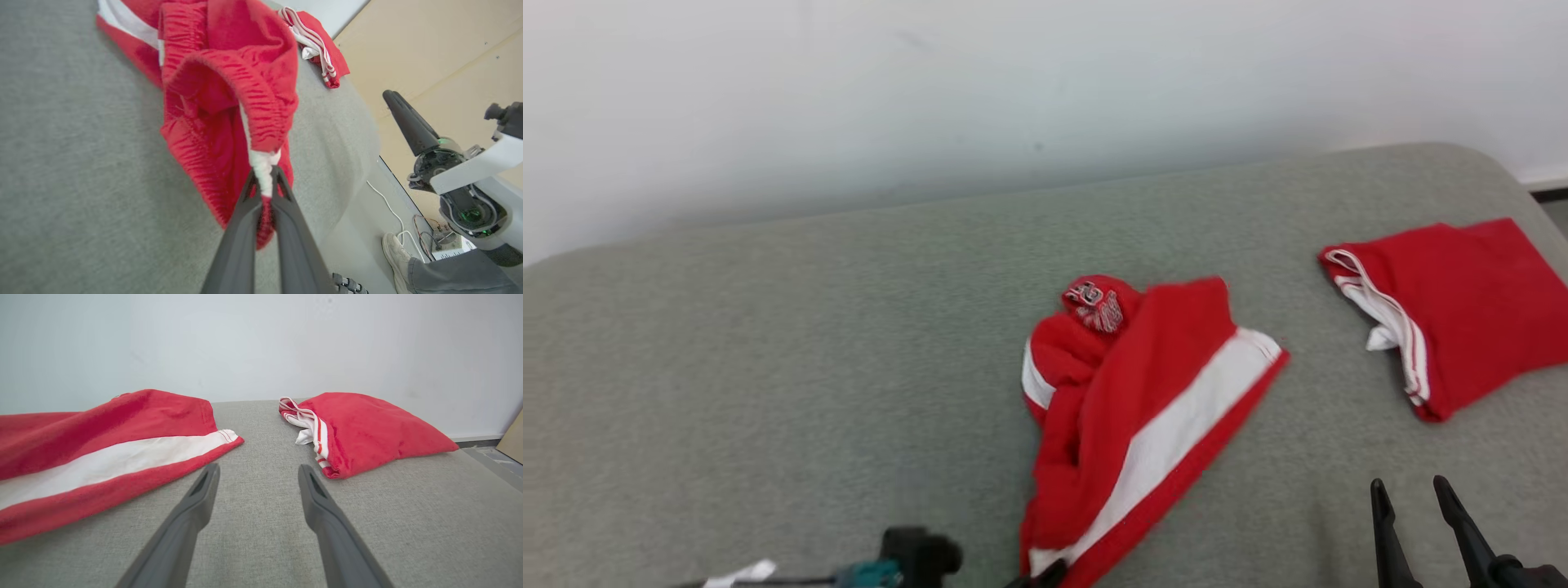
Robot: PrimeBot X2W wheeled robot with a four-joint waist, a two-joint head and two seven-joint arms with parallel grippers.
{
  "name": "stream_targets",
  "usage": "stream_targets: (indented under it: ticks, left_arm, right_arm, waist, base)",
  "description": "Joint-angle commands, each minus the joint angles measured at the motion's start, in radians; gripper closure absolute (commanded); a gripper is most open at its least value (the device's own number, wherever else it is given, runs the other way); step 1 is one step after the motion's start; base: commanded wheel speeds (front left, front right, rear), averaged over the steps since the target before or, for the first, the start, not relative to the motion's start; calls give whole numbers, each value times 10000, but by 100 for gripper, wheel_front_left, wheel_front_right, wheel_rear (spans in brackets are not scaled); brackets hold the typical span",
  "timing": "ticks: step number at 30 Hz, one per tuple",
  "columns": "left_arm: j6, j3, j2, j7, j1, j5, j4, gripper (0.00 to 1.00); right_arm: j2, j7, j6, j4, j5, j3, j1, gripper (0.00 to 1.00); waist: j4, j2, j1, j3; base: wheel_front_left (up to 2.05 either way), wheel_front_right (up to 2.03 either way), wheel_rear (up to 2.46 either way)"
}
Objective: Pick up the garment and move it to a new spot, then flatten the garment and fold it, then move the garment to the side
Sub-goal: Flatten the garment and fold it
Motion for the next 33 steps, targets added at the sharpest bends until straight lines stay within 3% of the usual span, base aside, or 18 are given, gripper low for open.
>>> stream_targets:
  ticks: [1, 8, 16, 18, 20, 22, 23, 24, 29, 33]
  left_arm:
    - [49, 116, 150, -197, 213, -85, 98, 100]
    - [166, 888, 613, -1400, 954, -311, 1626, 100]
    - [-327, 1348, 639, -2071, 834, -676, 3212, 98]
    - [-425, 1403, 606, -2147, 774, -743, 3412, 75]
    - [-532, 1433, 573, -2199, 746, -799, 3550, 60]
    - [-597, 1417, 594, -2202, 727, -825, 3650, 53]
    - [-640, 1388, 612, -2185, 712, -807, 3675, 19]
    - [-646, 1360, 655, -2184, 692, -741, 3697, 0]
    - [-294, 1354, 1033, -1893, 882, -658, 3696, 0]
    - [326, 1469, 1673, -1470, 1212, -614, 3220, 0]
  right_arm:
    - [-32, 17, -25, -11, -9, -49, 122, 0]
    - [-30, 16, -25, 26, -124, -127, 308, 0]
    - [-32, 16, -25, 54, -206, -110, 381, 0]
    - [-32, 17, -25, 44, -224, -112, 407, 0]
    - [-32, 16, -25, 26, -232, -114, 422, 0]
    - [-32, 16, -25, 28, -245, -85, 457, 0]
    - [-32, 16, -25, 30, -240, -74, 473, 0]
    - [-34, 16, -25, 37, -234, -69, 475, 0]
    - [-32, 16, -25, 104, -177, -72, 498, 0]
    - [-32, 16, -25, 128, -162, -62, 548, 0]
  waist:
    - [344, 0, 0, -106]
    - [1013, 0, 0, -296]
    - [1338, 0, 0, -418]
    - [1376, 0, 0, -431]
    - [1401, 0, 0, -451]
    - [1413, 0, 0, -460]
    - [1415, 0, 0, -462]
    - [1413, 0, 0, -469]
    - [1352, 0, 0, -599]
    - [1225, 0, 0, -753]
  base:
    - [0, 0, 0]
    - [0, 0, 0]
    - [0, 0, 0]
    - [0, 0, 0]
    - [0, 0, 0]
    - [0, 0, 0]
    - [0, 0, 0]
    - [0, 0, 0]
    - [0, 0, 0]
    - [0, 0, 0]
